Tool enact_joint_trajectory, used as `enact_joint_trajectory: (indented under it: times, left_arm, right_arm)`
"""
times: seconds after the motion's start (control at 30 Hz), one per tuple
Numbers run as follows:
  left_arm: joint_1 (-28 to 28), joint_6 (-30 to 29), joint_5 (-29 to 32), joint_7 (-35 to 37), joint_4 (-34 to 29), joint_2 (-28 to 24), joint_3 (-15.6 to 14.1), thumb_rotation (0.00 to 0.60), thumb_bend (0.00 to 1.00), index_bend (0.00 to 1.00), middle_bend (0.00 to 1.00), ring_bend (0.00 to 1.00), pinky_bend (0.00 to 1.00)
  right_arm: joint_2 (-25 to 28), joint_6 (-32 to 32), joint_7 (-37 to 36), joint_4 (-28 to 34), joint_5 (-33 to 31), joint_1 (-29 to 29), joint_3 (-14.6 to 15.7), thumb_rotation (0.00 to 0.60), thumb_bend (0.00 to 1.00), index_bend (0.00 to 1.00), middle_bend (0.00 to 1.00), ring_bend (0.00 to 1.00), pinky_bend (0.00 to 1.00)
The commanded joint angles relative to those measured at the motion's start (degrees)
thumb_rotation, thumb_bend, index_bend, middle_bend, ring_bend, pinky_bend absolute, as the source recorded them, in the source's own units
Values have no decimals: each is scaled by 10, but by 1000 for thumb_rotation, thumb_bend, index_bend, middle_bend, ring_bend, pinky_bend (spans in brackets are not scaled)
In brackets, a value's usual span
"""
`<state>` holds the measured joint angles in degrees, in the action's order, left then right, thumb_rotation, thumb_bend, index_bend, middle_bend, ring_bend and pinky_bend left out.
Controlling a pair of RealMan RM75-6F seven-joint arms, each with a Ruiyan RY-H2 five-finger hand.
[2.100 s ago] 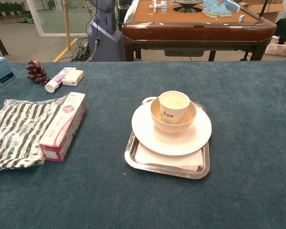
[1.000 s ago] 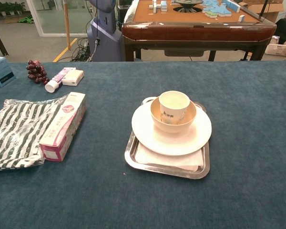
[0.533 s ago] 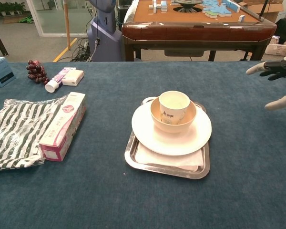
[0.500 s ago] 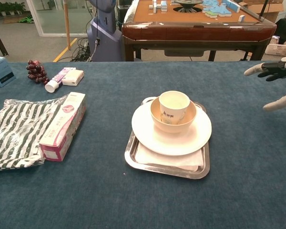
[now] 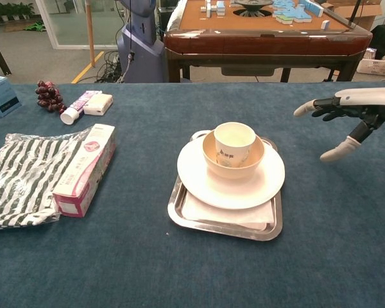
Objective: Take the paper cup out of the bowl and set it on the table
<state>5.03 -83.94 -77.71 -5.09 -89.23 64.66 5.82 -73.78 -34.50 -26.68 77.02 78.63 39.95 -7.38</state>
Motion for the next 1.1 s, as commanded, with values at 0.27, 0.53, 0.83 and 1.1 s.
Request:
enact_joint_trajectory:
  times: [0.27,0.53,0.83,1.1]
  left_arm:
    - [1,5,1,2,1,0,-1,600,324,0,0,0,0]
    - [1,5,2,7,1,-3,0,600,324,0,0,0,0]
    - [2,11,6,10,4,-3,0,600,324,0,0,0,0]
    - [4,15,6,6,3,-1,-2,600,324,0,0,0,0]
  right_arm:
    - [3,14,83,42,-60,27,-12,600,39,82,17,0,0]
    - [-18,21,142,50,-112,50,-16,600,40,132,17,0,0]
    - [-29,16,205,67,-166,72,-15,600,39,179,17,0,0]
    - [-23,-4,261,100,-219,88,-13,600,40,244,17,0,0]
